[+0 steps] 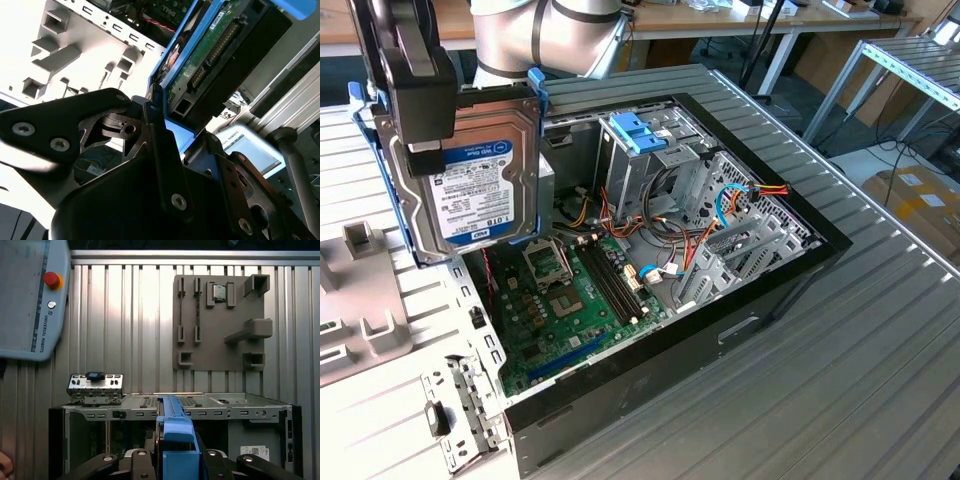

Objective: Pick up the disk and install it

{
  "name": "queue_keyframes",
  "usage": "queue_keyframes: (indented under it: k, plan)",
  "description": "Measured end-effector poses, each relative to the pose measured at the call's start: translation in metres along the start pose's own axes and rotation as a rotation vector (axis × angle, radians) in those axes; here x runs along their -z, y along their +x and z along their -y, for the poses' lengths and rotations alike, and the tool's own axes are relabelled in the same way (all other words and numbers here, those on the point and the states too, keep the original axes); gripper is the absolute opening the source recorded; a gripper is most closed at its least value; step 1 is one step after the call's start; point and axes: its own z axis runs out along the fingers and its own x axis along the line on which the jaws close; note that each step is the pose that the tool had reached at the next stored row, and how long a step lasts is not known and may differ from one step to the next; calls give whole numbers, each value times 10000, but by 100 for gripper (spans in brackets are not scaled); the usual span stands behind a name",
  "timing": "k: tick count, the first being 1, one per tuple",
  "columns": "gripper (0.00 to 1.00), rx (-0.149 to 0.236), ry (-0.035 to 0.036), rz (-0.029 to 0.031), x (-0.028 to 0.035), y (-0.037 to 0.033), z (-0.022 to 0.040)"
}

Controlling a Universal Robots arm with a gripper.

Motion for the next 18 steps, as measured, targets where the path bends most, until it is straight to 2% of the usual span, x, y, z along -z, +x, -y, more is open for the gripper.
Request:
queue_keyframes:
  k: [18]
  plan:
    - [37,0,0,0,-3,166,30]
